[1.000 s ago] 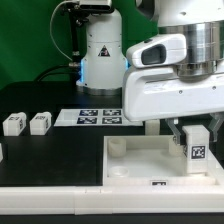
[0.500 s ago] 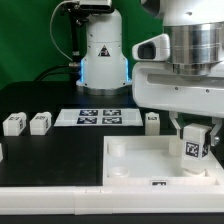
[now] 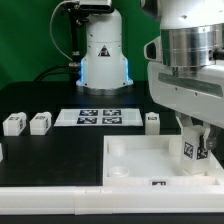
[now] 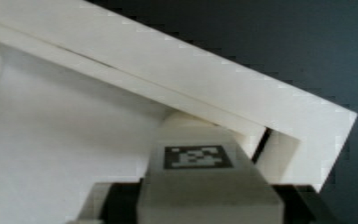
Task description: Assemble one leg
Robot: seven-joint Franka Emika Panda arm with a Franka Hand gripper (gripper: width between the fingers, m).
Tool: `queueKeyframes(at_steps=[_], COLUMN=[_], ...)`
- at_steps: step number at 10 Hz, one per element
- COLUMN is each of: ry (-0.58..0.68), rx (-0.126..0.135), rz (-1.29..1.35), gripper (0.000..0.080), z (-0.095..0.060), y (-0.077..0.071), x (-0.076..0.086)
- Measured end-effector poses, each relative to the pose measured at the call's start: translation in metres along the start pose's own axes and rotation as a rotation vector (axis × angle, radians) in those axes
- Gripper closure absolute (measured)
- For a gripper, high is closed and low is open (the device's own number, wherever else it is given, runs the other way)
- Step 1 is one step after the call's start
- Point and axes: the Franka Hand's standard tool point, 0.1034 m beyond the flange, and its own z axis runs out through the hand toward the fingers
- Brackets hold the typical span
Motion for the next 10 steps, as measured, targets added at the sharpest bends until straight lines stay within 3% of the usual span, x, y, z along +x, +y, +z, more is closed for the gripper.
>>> queueKeyframes(at_steps=[2, 3, 4, 9, 10], ry=[0.001, 0.0, 0.0, -0.01, -0.023], rx=[-0.002, -0.005, -0.006, -0.042, -0.061], rz=[-0.103, -0.209, -0.322, -0.994, -1.124], gripper=[0.0255, 0.0255, 0.017, 0.015, 0.015], z=[0.0009, 0.0023, 0.0023, 0.0027, 0.0012], y=[0.0004, 0.0012, 0.0013, 0.0053, 0.0056], x=[-0.0004, -0.0004, -0.0004, 0.0025, 0.0026])
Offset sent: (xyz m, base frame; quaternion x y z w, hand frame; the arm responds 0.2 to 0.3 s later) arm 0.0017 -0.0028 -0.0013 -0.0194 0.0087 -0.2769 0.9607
